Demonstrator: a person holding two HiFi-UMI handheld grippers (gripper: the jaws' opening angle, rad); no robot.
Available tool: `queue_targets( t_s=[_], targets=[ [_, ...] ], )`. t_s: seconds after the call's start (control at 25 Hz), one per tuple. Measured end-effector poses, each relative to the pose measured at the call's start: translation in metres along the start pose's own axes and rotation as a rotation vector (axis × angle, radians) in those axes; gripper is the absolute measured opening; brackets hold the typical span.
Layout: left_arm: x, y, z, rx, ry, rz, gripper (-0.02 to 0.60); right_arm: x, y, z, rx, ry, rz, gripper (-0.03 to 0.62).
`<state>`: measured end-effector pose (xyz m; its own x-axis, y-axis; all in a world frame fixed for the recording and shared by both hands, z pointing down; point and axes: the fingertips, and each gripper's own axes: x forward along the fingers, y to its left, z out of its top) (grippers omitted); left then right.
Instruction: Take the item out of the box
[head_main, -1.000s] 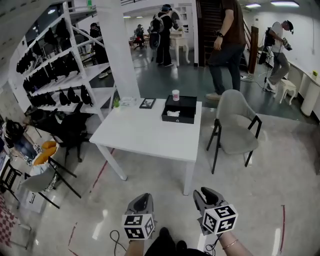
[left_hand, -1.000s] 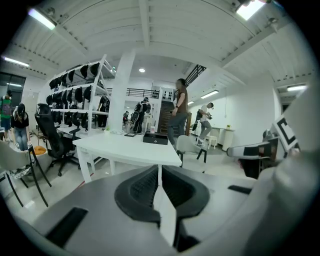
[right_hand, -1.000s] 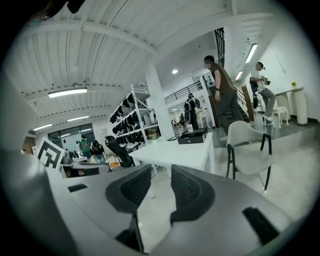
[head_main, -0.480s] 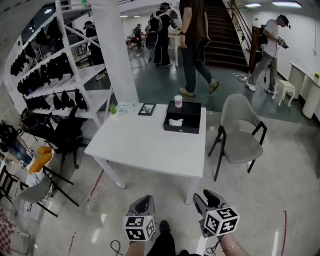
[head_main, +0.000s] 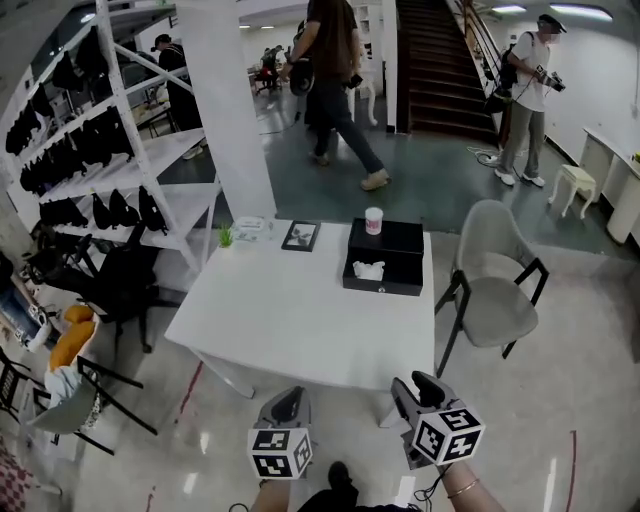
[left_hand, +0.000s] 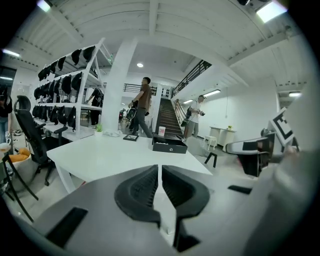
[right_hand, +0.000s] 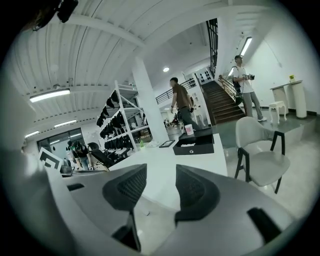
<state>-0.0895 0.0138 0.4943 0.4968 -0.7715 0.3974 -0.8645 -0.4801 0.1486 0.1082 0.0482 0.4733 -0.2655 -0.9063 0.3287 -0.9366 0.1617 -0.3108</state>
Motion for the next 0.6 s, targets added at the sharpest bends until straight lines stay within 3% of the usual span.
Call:
queue_targets(
  t_s=[0.28, 0.6],
  targets=[
    [0.042, 0.043, 0.021, -0.001, 0.0, -0.022, 0.023, 0.056, 0.002, 0.026, -0.013, -0.015, -0.024, 0.179],
    [0.066, 0.064, 0.034, -0.015, 0.004, -0.039, 0.023, 0.089, -0.007, 0.053, -0.051, -0.022, -0.062, 0.179]
  ],
)
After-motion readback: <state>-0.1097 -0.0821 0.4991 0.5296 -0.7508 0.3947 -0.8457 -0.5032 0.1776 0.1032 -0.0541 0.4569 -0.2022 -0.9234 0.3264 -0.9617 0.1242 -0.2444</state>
